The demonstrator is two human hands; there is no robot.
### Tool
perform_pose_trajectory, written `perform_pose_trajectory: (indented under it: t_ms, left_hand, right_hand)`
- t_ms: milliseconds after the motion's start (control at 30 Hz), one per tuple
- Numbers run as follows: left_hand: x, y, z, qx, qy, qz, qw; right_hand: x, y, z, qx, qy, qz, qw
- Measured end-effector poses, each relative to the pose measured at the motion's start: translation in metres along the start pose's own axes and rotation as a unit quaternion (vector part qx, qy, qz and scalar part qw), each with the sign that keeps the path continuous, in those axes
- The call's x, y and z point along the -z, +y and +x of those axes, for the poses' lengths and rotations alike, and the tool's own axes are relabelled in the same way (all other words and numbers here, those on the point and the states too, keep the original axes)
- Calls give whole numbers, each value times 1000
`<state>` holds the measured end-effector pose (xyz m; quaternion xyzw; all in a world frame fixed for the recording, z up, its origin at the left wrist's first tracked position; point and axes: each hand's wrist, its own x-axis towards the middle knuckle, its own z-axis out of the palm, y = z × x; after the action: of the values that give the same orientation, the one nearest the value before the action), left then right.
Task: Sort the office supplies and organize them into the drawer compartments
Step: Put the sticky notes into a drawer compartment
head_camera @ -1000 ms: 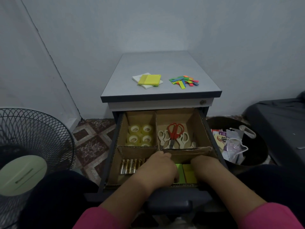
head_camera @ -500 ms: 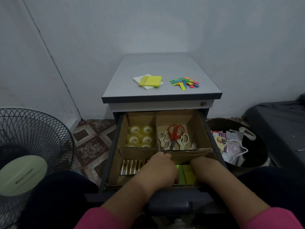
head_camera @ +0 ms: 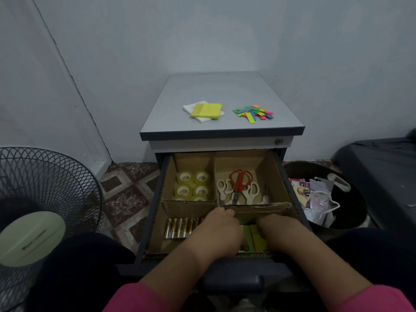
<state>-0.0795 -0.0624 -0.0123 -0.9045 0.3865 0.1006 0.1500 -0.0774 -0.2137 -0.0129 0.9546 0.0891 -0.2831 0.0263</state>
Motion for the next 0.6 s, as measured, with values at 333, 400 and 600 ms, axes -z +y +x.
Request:
perform_pose_trajectory:
  t_ms: [333, 400, 600]
  left_hand:
    - [2, 1, 1, -2, -16, 20, 1000]
    - [3, 1, 1, -8, -21, 23, 1000]
    - [2, 0, -1, -11, 16, -7, 1000]
  right_hand:
    - [1, 0, -4, 10, 7, 9, 1000]
    - [2, 0, -7, 12, 10, 11, 1000]
    - [7, -1, -13, 15, 15, 17, 1000]
